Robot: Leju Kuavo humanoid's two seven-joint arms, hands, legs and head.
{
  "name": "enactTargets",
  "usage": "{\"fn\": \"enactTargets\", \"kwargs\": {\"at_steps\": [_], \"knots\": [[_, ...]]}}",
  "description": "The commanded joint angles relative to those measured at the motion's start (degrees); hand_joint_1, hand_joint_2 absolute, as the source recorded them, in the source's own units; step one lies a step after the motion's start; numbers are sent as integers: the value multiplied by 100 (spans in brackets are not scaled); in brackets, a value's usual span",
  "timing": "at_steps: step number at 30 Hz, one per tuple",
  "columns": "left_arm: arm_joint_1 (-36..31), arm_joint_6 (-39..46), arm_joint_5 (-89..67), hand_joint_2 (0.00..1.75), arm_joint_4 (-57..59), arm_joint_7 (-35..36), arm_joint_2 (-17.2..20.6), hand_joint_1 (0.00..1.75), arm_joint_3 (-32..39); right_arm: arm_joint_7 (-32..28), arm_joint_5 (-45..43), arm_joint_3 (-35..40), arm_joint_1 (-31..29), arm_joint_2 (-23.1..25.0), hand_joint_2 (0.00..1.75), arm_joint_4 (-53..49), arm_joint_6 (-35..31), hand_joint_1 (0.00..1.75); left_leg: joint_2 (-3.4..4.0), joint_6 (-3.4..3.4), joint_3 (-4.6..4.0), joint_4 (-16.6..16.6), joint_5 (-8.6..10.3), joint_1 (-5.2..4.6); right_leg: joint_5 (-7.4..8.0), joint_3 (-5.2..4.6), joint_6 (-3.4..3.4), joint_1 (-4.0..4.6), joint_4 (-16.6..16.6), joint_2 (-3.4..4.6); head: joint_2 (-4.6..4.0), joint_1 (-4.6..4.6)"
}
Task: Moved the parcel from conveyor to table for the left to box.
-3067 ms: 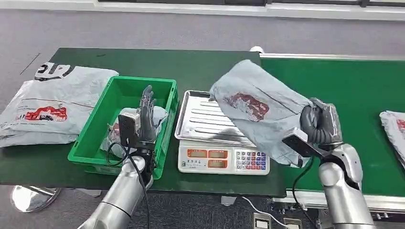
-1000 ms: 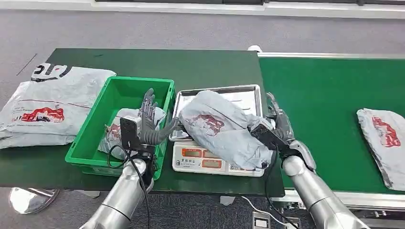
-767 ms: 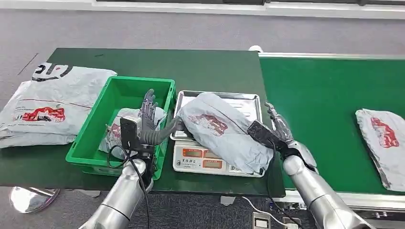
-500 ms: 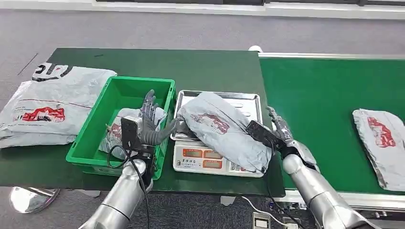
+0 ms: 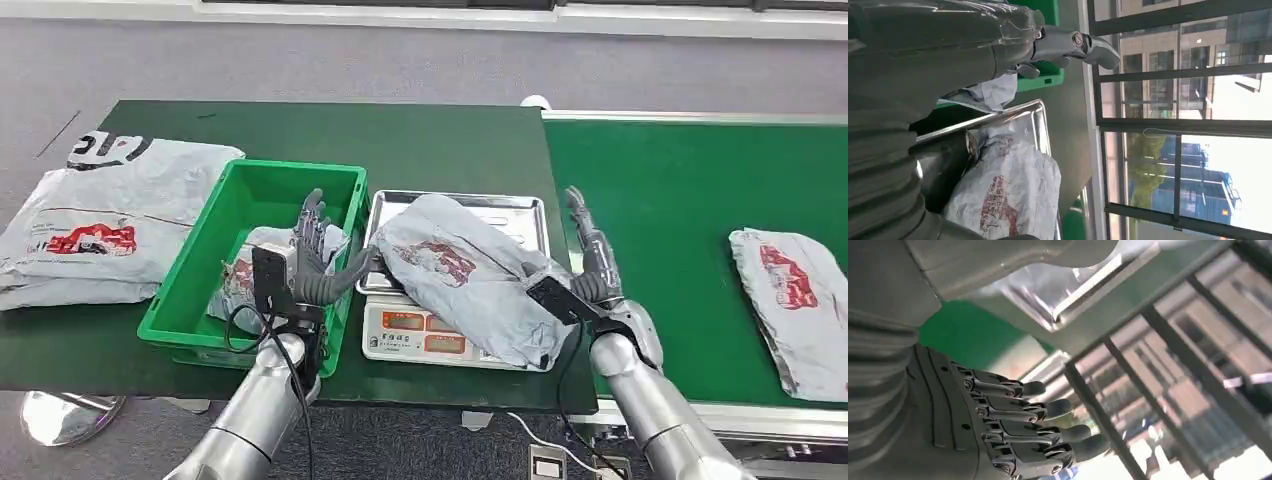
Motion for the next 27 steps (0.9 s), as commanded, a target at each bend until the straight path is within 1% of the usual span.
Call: {"fn": "enactTargets", "kwargs": {"at_steps": [1, 3, 4, 5, 8, 10, 11, 12, 13, 14, 15, 16, 17, 18, 19, 23, 24, 25, 27], "knots": [[-160, -44, 12, 175, 158, 26, 108, 0, -85, -33, -147, -584, 267, 187, 175, -682, -52, 0, 4, -1, 8, -2, -4, 4, -1, 10, -4, 4, -6, 4, 0, 0], [-164, -53, 4, 175, 156, 26, 110, 0, -91, -120, -312, -764, 356, 218, 175, -708, -204, 0, 11, -3, 17, -8, -4, 4, 1, 17, -5, 4, -11, 12, 0, 0], [-175, -79, 16, 175, 169, 26, 108, 0, -83, -248, -548, -908, 421, 237, 175, -762, -231, 0, 11, -3, 19, -9, -4, 6, 2, 20, -6, 6, -14, 12, 0, 0], [-182, -99, 26, 175, 183, 26, 107, 0, -76, -310, -586, -970, 467, 222, 175, -767, -294, 0, 1, -3, 11, -7, -1, 3, 0, 14, -5, 3, -9, 3, 0, 0], [-124, -36, 77, 175, -3, 26, 101, 0, 39, -474, -1020, -1163, 557, 232, 175, -822, -85, 0, -7, -3, 8, -5, 0, 3, -2, 12, -5, 3, -8, -7, 0, 0], [-91, -89, 125, 175, -157, 26, 110, 0, 126, -580, -1471, -1521, 720, 298, 175, -879, -29, 0, -9, -2, 7, -5, -1, 3, -2, 12, -4, 3, -8, -14, 0, 0], [-91, -89, 125, 175, -157, 26, 110, 0, 126, -580, -1471, -1521, 720, 298, 175, -879, -29, 0, -7, -2, 15, -9, -3, 5, -2, 23, -5, 5, -14, -12, 0, 0], [-69, -85, 77, 175, -257, 26, 122, 0, 112, -683, -1651, -1663, 799, 299, 0, -848, 31, 0, -4, -2, 9, -5, -3, 3, -2, 15, -4, 3, -10, -9, 0, 0], [-23, 39, -184, 175, -508, 26, 160, 0, -30, -826, -1850, -2040, 928, 425, 0, -812, -256, 0, -3, -2, 15, -7, -5, 5, -2, 22, -5, 5, -14, -8, 0, 0], [-16, 88, -330, 175, -624, 26, 170, 0, -224, -1122, -2047, -2338, 1114, 499, 0, -779, -462, 0, 2, -4, 23, -13, -6, 6, -2, 28, -7, 7, -18, -2, 0, 0], [-67, 402, -646, 175, -755, 26, 191, 0, -577, -1338, -2326, -2606, 1310, 549, 0, -695, -413, 0, -10, -3, 10, -6, -3, 5, -4, 18, -5, 5, -10, -14, 0, 0], [-113, 598, -809, 175, -792, 26, 203, 0, -800, -1426, -2462, -2716, 1372, 575, 175, -613, -317, 0, -32, -3, 19, -14, -2, 9, -8, 36, -7, 9, -21, -36, 0, 0], [-226, 949, -1031, 175, -774, 26, 221, 0, -1221, -1471, -2453, -2820, 1456, 621, 175, -645, -279, 0, -32, -4, 23, -16, -2, 10, -8, 40, -8, 11, -24, -36, 0, 0], [-226, 949, -1031, 175, -774, 26, 221, 0, -1221, -1471, -2453, -2820, 1456, 621, 175, -645, -279, 0, -48, -3, 8, -7, 1, 10, -11, 27, -5, 10, -17, -52, 0, 0], [-309, 1056, -1064, 175, -631, 26, 83, 0, -1262, -1471, -2421, -2804, 1473, 665, 175, -667, -314, 0, -55, -3, 17, -12, 0, 8, -14, 38, -6, 9, -21, -58, 0, 0], [-309, 1056, -1064, 175, -631, 26, 83, 0, -1262, -1471, -2421, -2804, 1473, 665, 175, -667, -314, 0, -25, 0, 1, -2, -7, 2, -9, 16, 0, 2, -8, -29, 0, 0], [-309, 1056, -1064, 175, -631, 26, 83, 0, -1262, -1471, -2421, -2804, 1473, 665, 175, -667, -314, 0, -19, -1, 13, -8, -10, 3, -9, 26, -3, 3, -15, -22, 0, 0], [-309, 1056, -1064, 175, -631, 26, 83, 0, -1262, -1471, -2421, -2804, 1473, 665, 175, -667, -314, 0, -11, -6, 9, -4, -13, 5, -7, 16, -3, 5, -11, -12, 0, 0], [-309, 1056, -1064, 175, -631, 26, 83, 0, -1262, -1471, -2421, -2804, 1473, 665, 175, -667, -314, 0, -14, -6, 2, -1, -11, 0, -9, 6, -2, 0, -6, -16, 0, 0]]}}
